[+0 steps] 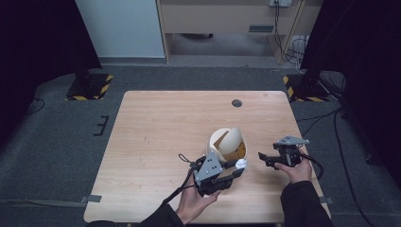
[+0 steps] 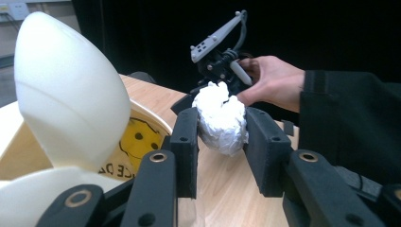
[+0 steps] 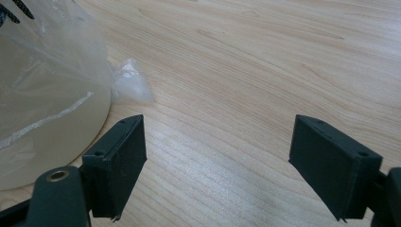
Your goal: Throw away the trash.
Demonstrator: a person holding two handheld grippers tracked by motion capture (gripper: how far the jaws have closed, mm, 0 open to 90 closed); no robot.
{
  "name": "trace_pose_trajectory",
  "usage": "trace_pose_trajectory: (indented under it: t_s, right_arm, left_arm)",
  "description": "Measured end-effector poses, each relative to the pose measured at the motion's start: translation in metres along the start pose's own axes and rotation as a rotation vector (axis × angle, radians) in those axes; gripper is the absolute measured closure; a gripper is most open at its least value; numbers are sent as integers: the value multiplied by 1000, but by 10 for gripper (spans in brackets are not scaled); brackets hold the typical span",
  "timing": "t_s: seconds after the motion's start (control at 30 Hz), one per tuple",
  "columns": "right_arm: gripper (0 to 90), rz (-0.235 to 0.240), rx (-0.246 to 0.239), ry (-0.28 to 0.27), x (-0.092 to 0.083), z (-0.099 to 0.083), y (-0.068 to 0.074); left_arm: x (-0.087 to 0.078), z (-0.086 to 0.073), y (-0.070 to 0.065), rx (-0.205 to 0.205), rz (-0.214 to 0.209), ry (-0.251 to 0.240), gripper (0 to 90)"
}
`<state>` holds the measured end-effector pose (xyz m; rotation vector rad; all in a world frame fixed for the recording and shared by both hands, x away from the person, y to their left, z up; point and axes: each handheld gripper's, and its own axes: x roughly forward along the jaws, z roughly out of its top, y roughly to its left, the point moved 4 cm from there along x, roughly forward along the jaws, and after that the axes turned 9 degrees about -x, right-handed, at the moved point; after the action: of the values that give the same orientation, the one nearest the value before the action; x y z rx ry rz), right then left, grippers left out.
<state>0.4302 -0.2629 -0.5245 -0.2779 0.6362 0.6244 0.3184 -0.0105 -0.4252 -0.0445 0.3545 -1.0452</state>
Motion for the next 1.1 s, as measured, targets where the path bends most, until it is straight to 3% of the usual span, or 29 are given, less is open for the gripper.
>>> trace_pose_trajectory:
  t_s: [0.33, 0.8, 1.1]
  right_arm:
    - [197, -2, -3, -4, 0, 0, -1]
    - [197, 1, 1, -3, 0, 0, -1]
    - [198, 4, 1, -6, -1, 0, 0]
  left_arm:
    - [12, 1, 6, -21, 76, -6, 657]
    - [20, -1, 10, 7, 172, 38, 660]
    - [27, -4, 9, -1, 248, 77, 663]
